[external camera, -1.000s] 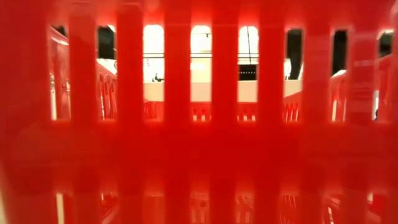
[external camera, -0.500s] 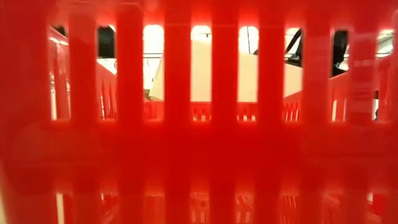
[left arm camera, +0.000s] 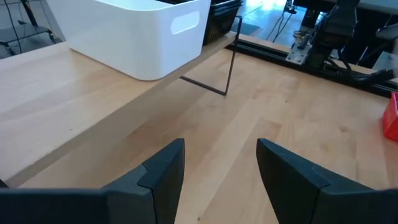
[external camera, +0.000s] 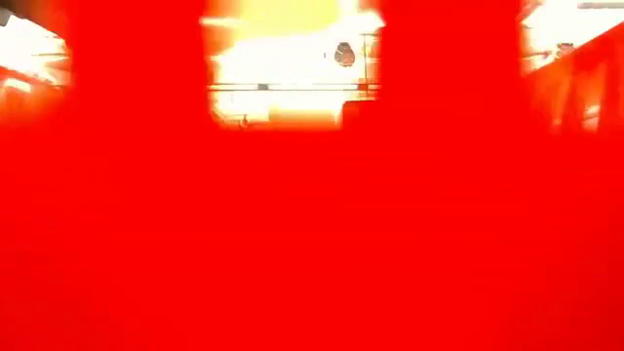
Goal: Stack baskets on shelf by color
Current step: Stack the right white bin on the white bin
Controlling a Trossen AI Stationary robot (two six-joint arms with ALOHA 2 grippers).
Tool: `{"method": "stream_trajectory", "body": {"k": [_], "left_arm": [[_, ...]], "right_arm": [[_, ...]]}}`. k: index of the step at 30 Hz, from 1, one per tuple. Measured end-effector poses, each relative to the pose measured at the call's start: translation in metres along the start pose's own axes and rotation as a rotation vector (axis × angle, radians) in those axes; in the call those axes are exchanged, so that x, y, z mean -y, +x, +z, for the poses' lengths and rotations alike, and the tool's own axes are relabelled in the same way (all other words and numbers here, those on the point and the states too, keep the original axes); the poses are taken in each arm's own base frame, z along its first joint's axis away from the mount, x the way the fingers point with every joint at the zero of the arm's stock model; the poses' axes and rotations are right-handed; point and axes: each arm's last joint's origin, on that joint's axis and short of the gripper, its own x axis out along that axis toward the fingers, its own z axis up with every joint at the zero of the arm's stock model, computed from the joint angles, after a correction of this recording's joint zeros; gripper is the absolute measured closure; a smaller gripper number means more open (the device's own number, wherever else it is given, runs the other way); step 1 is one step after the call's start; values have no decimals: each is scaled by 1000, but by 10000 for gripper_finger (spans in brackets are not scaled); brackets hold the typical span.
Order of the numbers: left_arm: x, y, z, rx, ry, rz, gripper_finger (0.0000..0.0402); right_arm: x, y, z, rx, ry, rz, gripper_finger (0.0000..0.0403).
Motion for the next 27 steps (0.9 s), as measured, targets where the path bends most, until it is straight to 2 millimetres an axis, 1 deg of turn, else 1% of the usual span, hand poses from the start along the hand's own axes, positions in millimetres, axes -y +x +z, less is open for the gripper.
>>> {"method": "stream_trajectory", "body": {"k": [3,5,7,9,11,12,15,18,22,25,27], "left_arm": [[0,0,0,0,0,0,202],[0,0,0,0,10,0,202],[0,0,1,5,14,-1,202],[0,0,1,4,19,-1,202],[0,0,1,4,27,-1,202],[0,0,1,4,32,1,202],[-1,1,1,5,35,8,202],[-2,1,1,5,33,13,202],[-2,2,1,3,38,15,202],[-2,2,1,0,42,16,202],[-2,2,1,-1,44,16,202]], "right_arm": [[32,-14,26,-6,68,-240,401],[58,-29,41,-24,120,-410,402],[87,-47,53,-54,193,-541,402],[115,-66,61,-94,286,-601,402],[143,-82,65,-134,386,-647,402],[154,-89,63,-174,431,-658,402],[187,-98,52,-289,535,-683,402],[210,-99,34,-431,616,-672,402],[221,-94,14,-593,684,-605,402],[219,-88,0,-688,713,-550,402],[217,-86,-4,-724,722,-528,402]]}}
